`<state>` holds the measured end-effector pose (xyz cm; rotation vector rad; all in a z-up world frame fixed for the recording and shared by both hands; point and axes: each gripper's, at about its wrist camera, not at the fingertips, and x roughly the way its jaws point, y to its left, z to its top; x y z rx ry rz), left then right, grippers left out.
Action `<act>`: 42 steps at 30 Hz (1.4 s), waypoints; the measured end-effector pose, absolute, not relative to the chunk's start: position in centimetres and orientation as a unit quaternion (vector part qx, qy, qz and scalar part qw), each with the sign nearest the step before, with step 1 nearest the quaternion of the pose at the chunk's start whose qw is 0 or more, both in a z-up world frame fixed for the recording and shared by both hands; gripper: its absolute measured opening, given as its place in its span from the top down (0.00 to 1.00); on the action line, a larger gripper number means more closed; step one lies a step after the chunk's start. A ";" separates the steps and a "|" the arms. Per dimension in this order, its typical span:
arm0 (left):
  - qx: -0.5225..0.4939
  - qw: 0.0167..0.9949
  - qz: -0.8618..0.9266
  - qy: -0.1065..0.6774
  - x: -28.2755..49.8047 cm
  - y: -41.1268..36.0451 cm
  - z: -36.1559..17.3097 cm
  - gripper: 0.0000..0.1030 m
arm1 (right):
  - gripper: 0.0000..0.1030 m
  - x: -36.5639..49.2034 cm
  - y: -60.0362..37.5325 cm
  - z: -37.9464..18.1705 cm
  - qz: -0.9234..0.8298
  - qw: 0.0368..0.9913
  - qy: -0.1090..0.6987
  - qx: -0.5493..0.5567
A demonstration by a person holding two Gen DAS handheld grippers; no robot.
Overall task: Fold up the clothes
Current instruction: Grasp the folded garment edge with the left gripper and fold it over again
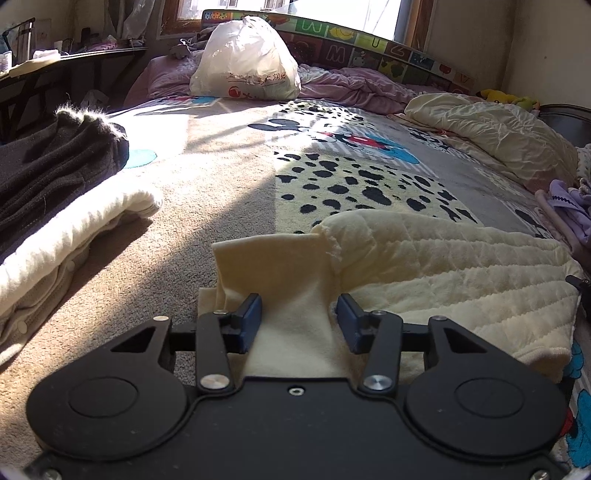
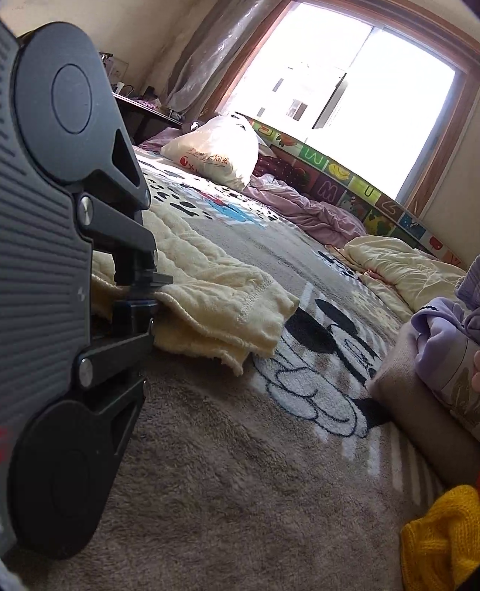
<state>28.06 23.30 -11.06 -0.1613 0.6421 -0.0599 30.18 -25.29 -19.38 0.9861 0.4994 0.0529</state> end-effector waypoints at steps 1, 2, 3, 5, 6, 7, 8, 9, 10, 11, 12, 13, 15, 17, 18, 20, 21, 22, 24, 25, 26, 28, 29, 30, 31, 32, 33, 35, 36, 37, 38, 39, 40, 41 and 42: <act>-0.086 0.944 -0.029 0.316 28.0 23.5 -11.0 0.57 | 0.92 30.0 -25.2 -19.3 0.029 0.852 0.236 0.467; -0.094 0.944 -0.030 0.315 27.9 23.7 -10.8 0.57 | 0.91 29.7 -25.2 -19.3 0.036 0.852 0.233 0.467; -0.102 0.943 -0.031 0.315 27.8 23.9 -10.6 0.59 | 0.90 29.5 -25.2 -19.5 0.038 0.852 0.231 0.468; -0.116 0.946 -0.018 0.301 27.2 24.6 -9.7 0.66 | 0.90 29.2 -25.5 -20.2 0.044 0.848 0.222 0.480; -0.121 0.949 -0.007 0.290 26.9 25.1 -9.0 0.66 | 0.90 29.0 -25.7 -20.5 0.050 0.847 0.216 0.483; -0.119 0.953 0.004 0.277 26.5 25.5 -8.3 0.66 | 0.90 29.0 -25.6 -20.5 0.053 0.853 0.212 0.475; -0.124 0.957 0.012 0.264 26.1 26.0 -7.7 0.66 | 0.90 29.0 -25.4 -20.5 0.054 0.858 0.210 0.465; -0.127 0.960 0.018 0.250 25.7 26.3 -7.0 0.66 | 0.90 29.0 -25.2 -20.4 0.055 0.864 0.207 0.456; -0.128 0.964 0.016 0.234 25.3 26.4 -6.4 0.66 | 0.90 29.0 -25.1 -20.4 0.056 0.867 0.204 0.452; -0.125 0.967 0.005 0.223 25.0 26.1 -5.8 0.66 | 0.90 29.0 -25.1 -20.4 0.057 0.868 0.201 0.451; -0.122 0.968 -0.018 0.218 24.9 25.4 -5.5 0.66 | 0.90 28.9 -25.1 -20.5 0.058 0.869 0.197 0.451; -0.118 0.969 -0.041 0.215 24.9 24.6 -5.3 0.65 | 0.90 28.8 -25.2 -20.5 0.061 0.868 0.194 0.453; -0.093 0.965 -0.085 0.230 25.2 22.1 -6.0 0.61 | 0.89 28.6 -25.3 -20.6 0.066 0.867 0.185 0.458; -0.045 0.948 -0.123 0.289 26.2 19.3 -8.0 0.52 | 0.87 28.3 -25.5 -20.6 0.069 0.867 0.174 0.462; 0.012 0.932 -0.135 0.337 26.8 17.4 -10.1 0.50 | 0.87 28.2 -25.6 -20.6 0.068 0.867 0.169 0.464; 0.087 0.937 -0.119 0.316 26.1 15.3 -11.0 0.49 | 0.87 28.0 -25.7 -20.6 0.065 0.867 0.164 0.465; 0.080 0.941 -0.113 0.309 26.1 15.1 -10.2 0.49 | 0.87 28.0 -25.8 -20.6 0.064 0.867 0.160 0.468; 0.072 0.945 -0.111 0.298 25.9 14.8 -9.4 0.49 | 0.87 27.9 -25.9 -20.7 0.063 0.866 0.156 0.472; 0.047 0.956 -0.137 0.255 25.1 14.2 -8.4 0.49 | 0.87 27.7 -26.2 -20.9 0.062 0.863 0.149 0.478; 0.037 0.957 -0.148 0.247 24.9 13.7 -8.3 0.49 | 0.87 27.6 -26.2 -20.9 0.062 0.863 0.144 0.480; 0.040 0.955 -0.160 0.247 24.7 12.8 -8.5 0.49 | 0.87 27.5 -26.4 -21.0 0.060 0.862 0.138 0.484; 0.082 0.936 -0.187 0.285 25.0 10.2 -10.1 0.49 | 0.87 27.1 -26.8 -21.3 0.058 0.856 0.123 0.500; 0.119 0.929 -0.187 0.298 24.9 9.3 -11.2 0.49 | 0.85 27.0 -27.0 -21.4 0.057 0.852 0.114 0.508; 0.143 0.922 -0.187 0.309 24.9 8.7 -12.1 0.48 | 0.84 26.8 -27.3 -21.6 0.056 0.848 0.108 0.515; 0.126 0.921 -0.186 0.320 25.0 9.2 -11.9 0.48 | 0.84 26.7 -27.5 -21.7 0.055 0.845 0.102 0.522; 0.109 0.917 -0.188 0.334 25.3 9.7 -11.3 0.48 | 0.84 26.6 -27.8 -21.9 0.055 0.841 0.095 0.531; 0.111 0.914 -0.195 0.338 25.4 10.0 -11.0 0.48 | 0.83 26.5 -28.1 -22.1 0.055 0.836 0.087 0.539; 0.112 0.916 -0.196 0.332 24.7 10.3 -11.4 0.48 | 0.81 26.3 -28.4 -22.3 0.055 0.829 0.076 0.551; 0.106 0.918 -0.195 0.329 24.3 10.4 -11.7 0.48 | 0.80 26.3 -28.5 -22.4 0.055 0.827 0.071 0.555; 0.096 0.920 -0.194 0.326 24.1 10.6 -11.9 0.48 | 0.79 26.2 -28.7 -22.5 0.054 0.825 0.066 0.559; 0.086 0.923 -0.193 0.323 23.9 10.8 -12.1 0.48 | 0.78 26.0 -28.9 -22.6 0.051 0.820 0.059 0.567; 0.072 0.924 -0.193 0.321 23.9 11.1 -12.2 0.47 | 0.76 25.8 -29.1 -22.7 0.048 0.816 0.052 0.574; 0.057 0.926 -0.192 0.320 23.9 11.4 -12.2 0.47 | 0.75 25.6 -29.4 -22.7 0.043 0.811 0.047 0.581; 0.039 0.927 -0.191 0.320 24.0 11.7 -12.2 0.47 | 0.71 25.1 -29.7 -22.7 0.033 0.805 0.044 0.591; 0.032 0.928 -0.188 0.319 23.9 11.7 -12.1 0.47 | 0.68 24.7 -30.0 -22.7 0.024 0.798 0.041 0.600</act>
